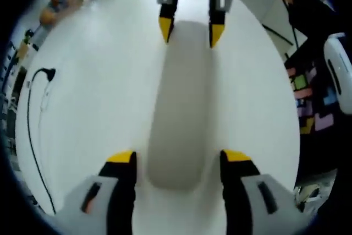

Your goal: Arrange the utensils inside the cutlery case until each visible utensil rests in its matching compartment.

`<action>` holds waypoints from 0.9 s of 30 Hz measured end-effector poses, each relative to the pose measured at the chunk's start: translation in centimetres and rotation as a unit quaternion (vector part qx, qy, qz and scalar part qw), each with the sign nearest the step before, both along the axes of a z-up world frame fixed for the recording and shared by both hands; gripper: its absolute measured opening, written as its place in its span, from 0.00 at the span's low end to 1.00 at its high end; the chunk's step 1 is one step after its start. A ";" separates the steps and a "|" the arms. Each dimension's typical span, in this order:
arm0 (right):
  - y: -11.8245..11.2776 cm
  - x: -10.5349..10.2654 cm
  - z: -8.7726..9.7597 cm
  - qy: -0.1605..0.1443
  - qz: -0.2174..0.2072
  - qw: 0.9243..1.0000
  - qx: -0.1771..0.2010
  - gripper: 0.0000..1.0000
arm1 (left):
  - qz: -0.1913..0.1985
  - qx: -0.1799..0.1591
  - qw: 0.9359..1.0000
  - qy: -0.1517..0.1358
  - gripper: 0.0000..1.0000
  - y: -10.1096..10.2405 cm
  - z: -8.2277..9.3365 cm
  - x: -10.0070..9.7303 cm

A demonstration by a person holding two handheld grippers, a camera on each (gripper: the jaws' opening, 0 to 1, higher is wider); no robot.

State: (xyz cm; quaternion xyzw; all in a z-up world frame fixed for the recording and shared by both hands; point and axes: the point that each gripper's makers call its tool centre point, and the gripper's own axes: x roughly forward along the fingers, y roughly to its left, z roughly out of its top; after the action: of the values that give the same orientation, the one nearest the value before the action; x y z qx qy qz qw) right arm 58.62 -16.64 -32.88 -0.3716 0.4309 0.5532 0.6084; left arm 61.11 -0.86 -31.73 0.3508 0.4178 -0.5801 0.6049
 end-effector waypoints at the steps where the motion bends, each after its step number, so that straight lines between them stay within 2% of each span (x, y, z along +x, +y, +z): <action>1: -0.2 0.0 0.0 -0.003 -0.001 1.000 0.003 0.53 | 0.010 -0.018 1.000 0.004 0.68 -0.2 0.4 0.0; 3: -0.6 0.4 0.1 -0.012 -0.018 1.000 0.016 0.58 | 0.022 -0.045 0.999 0.002 0.74 -0.4 1.2 0.1; 4: -0.4 0.7 0.2 -0.019 -0.023 0.999 0.033 0.58 | 0.022 -0.049 0.999 -0.001 0.76 -0.2 1.5 0.1; 7: 0.1 0.4 0.8 -0.013 -0.032 0.995 0.089 0.61 | 0.030 -0.077 0.997 -0.011 0.84 -0.5 2.3 -0.1; 11: 0.3 0.8 2.1 -0.034 -0.053 0.986 0.156 0.66 | 0.042 -0.128 0.990 -0.037 0.99 -0.9 3.7 -0.2; 12: 0.4 1.0 2.4 -0.039 -0.056 0.983 0.169 0.68 | 0.046 -0.142 0.988 -0.043 0.99 -0.9 4.1 -0.1; 14: 0.5 1.7 3.5 -0.054 -0.078 0.971 0.219 0.69 | 0.069 -0.175 0.981 -0.054 1.00 -1.1 5.1 0.6; 17: 0.2 2.7 5.0 -0.086 -0.113 0.952 0.273 0.78 | 0.099 -0.220 0.968 -0.068 1.00 -1.1 6.3 1.5; 18: 0.2 2.9 5.5 -0.096 -0.123 0.944 0.292 0.81 | 0.107 -0.235 0.964 -0.070 1.00 -1.1 6.7 1.7; 20: 0.3 3.2 6.8 -0.115 -0.144 0.923 0.338 0.89 | 0.119 -0.262 0.955 -0.075 1.00 -1.2 7.4 1.9; 21: 0.2 3.3 7.4 -0.124 -0.157 0.912 0.357 0.94 | 0.131 -0.281 0.948 -0.080 1.00 -1.1 8.0 2.1; 22: 0.1 3.5 8.0 -0.137 -0.169 0.903 0.371 0.99 | 0.139 -0.295 0.941 -0.089 1.00 -1.1 8.5 2.4; 24: -0.1 3.5 8.9 -0.167 -0.181 0.891 0.382 0.99 | 0.150 -0.312 0.931 -0.114 1.00 -0.8 9.3 3.0; 26: -0.1 3.4 9.8 -0.175 -0.198 0.877 0.401 0.99 | 0.162 -0.326 0.920 -0.144 1.00 -0.4 10.1 3.4; 27: 0.0 3.2 10.5 -0.185 -0.197 0.868 0.418 0.99 | 0.167 -0.333 0.915 -0.156 1.00 -0.2 10.6 3.4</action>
State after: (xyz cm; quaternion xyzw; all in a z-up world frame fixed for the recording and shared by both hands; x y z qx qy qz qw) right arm 61.78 -16.62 -22.36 -0.0855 0.1037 0.4714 0.8716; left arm 64.55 -1.05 -21.17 0.1400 0.1529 -0.5140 0.8324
